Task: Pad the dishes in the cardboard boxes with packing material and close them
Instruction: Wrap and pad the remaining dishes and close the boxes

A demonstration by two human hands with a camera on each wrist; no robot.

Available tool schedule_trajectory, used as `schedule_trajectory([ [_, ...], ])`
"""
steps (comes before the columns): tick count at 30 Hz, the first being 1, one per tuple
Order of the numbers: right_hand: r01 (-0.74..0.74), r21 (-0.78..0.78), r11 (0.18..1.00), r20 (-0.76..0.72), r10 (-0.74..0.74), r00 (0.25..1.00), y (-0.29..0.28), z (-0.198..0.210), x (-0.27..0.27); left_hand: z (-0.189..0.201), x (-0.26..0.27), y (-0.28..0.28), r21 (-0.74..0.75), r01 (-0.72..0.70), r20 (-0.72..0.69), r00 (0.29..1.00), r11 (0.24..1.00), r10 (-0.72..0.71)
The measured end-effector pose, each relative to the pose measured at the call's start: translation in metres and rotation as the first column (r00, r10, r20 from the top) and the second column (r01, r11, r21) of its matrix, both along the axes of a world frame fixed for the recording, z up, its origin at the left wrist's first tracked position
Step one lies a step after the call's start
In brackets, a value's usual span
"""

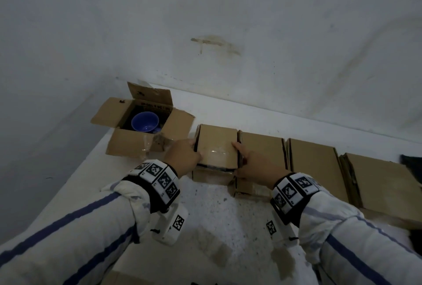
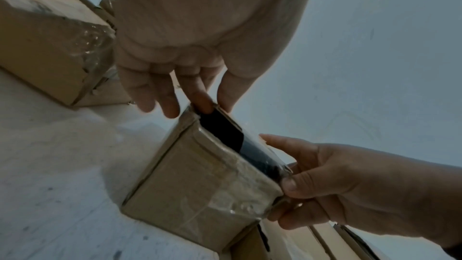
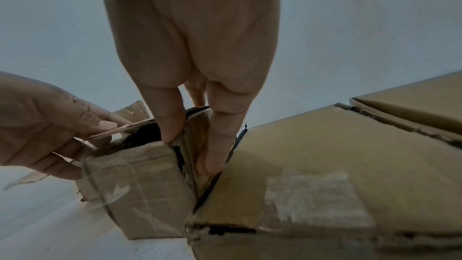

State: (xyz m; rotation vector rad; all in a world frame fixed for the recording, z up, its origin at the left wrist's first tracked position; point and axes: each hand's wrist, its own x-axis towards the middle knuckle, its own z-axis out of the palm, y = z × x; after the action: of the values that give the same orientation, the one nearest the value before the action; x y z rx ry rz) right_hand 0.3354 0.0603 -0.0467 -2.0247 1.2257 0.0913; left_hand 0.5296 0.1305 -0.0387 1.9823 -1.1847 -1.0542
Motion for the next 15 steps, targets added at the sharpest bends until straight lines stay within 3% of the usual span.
schedule_trajectory([
  [15,0.083,0.144,0.986,0.136,-0.103,0.985,-0.020,0.020,0.011,0.023,0.009,-0.014,-0.045,0.039,0.003,0.999,0.998,-0.039],
])
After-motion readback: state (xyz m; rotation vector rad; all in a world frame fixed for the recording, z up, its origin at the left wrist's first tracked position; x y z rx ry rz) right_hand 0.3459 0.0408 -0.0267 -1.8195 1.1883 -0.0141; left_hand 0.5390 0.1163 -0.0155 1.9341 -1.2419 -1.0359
